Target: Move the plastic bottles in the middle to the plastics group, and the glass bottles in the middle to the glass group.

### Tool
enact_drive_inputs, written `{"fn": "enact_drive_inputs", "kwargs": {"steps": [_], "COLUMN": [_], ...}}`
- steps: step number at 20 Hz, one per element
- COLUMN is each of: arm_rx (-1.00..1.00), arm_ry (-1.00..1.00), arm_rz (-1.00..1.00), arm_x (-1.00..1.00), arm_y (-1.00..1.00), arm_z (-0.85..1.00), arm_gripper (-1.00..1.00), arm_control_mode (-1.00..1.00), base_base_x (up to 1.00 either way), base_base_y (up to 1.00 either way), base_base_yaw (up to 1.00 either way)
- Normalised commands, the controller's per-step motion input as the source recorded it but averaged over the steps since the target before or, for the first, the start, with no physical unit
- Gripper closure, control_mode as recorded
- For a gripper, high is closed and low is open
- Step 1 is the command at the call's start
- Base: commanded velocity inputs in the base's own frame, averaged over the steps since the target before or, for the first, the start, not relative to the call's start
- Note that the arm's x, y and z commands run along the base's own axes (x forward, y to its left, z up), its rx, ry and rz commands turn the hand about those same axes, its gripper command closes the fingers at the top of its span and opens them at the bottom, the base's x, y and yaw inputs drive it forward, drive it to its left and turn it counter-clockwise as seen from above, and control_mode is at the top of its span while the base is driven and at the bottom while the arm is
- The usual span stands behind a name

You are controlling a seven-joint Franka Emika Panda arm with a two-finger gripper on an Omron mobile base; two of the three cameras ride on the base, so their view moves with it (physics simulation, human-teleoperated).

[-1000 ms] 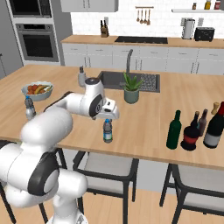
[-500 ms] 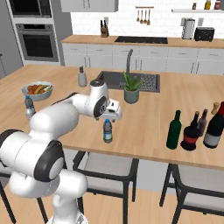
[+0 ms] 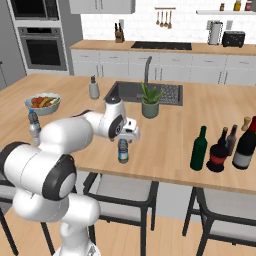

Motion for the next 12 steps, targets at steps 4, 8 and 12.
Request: {"fn": "enact_drive_inputs", "kwargs": {"steps": [4, 8, 12], "arm_rx": [0.0, 0.0, 0.0], "arm_ry": [0.0, -0.03, -0.06], "arm_rz": [0.03, 0.04, 0.05], "arm_x": [0.14, 0.13, 0.11], "arm_y": [0.0, 0.0, 0.0], "arm_z": [-0.2, -0.13, -0.07], "arm_gripper": [-1.0, -1.0, -1.0], "arm_control_mode": [-1.0, -1.0, -1.0], "base_base_x": [0.0, 0.0, 0.0], "base_base_y": [0.0, 0.0, 0.0], "base_base_yaw": [0.0, 0.0, 0.0]}}
